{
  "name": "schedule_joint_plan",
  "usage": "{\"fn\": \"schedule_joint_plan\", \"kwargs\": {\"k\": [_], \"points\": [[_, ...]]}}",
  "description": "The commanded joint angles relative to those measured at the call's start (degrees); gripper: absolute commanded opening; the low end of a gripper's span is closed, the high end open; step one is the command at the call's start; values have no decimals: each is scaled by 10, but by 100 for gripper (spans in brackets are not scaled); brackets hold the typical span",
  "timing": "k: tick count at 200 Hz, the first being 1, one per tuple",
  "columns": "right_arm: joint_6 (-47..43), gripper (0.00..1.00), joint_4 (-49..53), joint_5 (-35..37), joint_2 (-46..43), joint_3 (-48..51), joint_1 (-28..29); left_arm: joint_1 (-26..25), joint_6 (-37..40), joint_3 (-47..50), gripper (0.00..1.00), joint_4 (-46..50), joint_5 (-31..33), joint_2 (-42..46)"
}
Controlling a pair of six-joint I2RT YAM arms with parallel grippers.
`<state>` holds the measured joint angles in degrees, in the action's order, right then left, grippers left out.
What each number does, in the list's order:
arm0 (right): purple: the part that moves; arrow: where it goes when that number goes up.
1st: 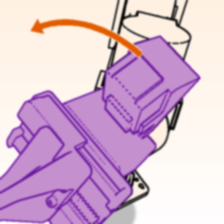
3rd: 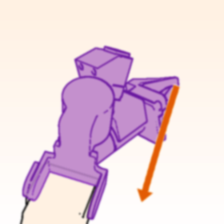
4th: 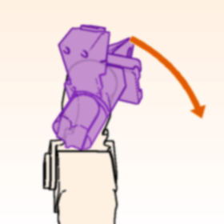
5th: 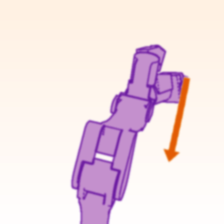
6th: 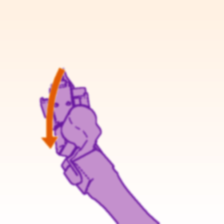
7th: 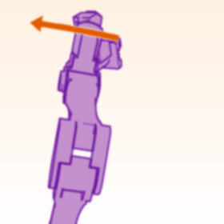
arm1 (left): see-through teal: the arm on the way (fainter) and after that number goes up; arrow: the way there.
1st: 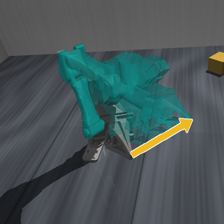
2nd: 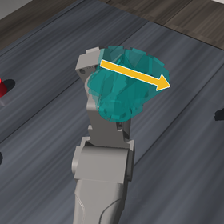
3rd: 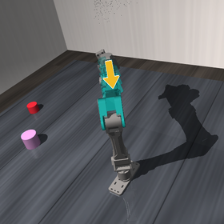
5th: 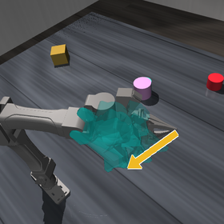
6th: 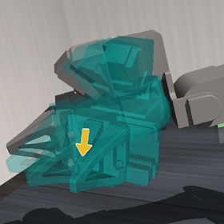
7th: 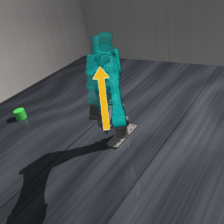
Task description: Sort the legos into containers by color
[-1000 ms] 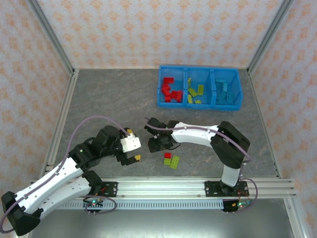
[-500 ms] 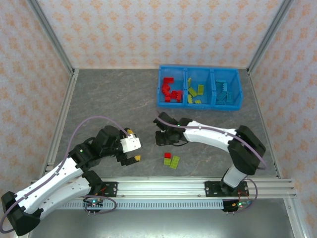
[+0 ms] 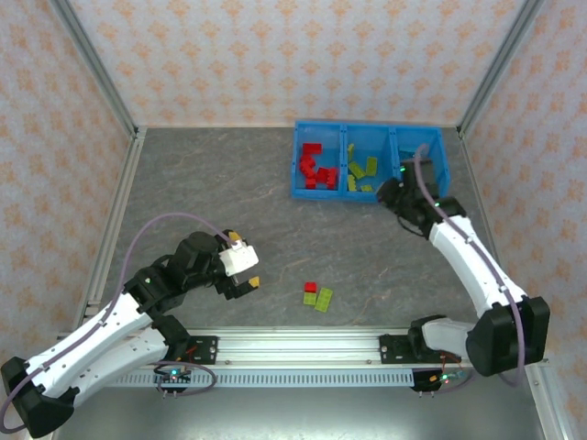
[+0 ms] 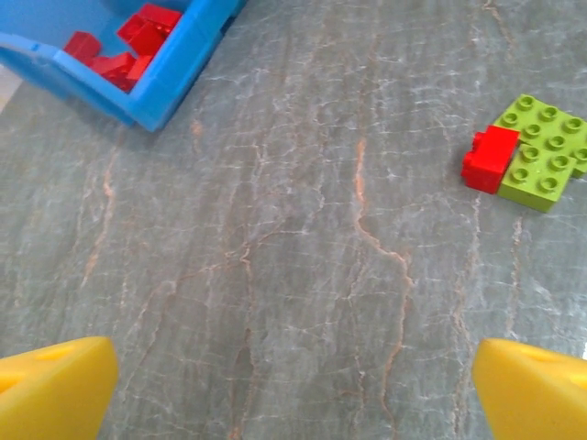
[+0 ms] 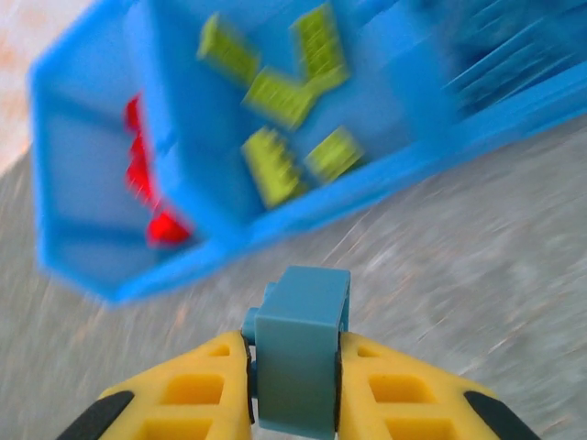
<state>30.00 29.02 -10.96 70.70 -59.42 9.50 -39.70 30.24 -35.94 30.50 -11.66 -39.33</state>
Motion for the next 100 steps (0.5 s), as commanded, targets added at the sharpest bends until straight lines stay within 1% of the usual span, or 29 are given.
{"fn": "schedule_joint_plan", "kwargs": {"k": [1, 22, 40, 51, 59, 63, 68, 72, 84, 100], "points": [[-14, 23, 5, 7, 61, -59, -75, 2, -8, -7, 100, -18, 32, 8], [-31, 23, 10, 4, 166, -143, -123, 2, -7, -8, 100, -18, 30, 9], [-48, 23, 34, 16, 258, -232, -135, 2, -12, -9, 100, -19, 30, 10], [-66, 26, 49, 24, 308, -288, -136, 2, -16, -10, 100, -17, 30, 10], [-76, 34, 74, 27, 343, -336, -136, 2, -20, -10, 100, -17, 31, 10], [-80, 41, 96, 29, 361, -364, -136, 2, -22, -10, 100, -18, 31, 10], [-86, 52, 119, 28, 380, -397, -136, 2, -23, -10, 100, -18, 32, 10], [-89, 58, 135, 27, 392, -420, -135, 2, -24, -11, 100, -18, 32, 11], [-91, 65, 159, 21, 404, -458, -136, 2, -26, -10, 100, -20, 34, 11], [-87, 73, 149, 23, 376, -434, -136, 2, -27, -10, 100, -21, 34, 10]]}}
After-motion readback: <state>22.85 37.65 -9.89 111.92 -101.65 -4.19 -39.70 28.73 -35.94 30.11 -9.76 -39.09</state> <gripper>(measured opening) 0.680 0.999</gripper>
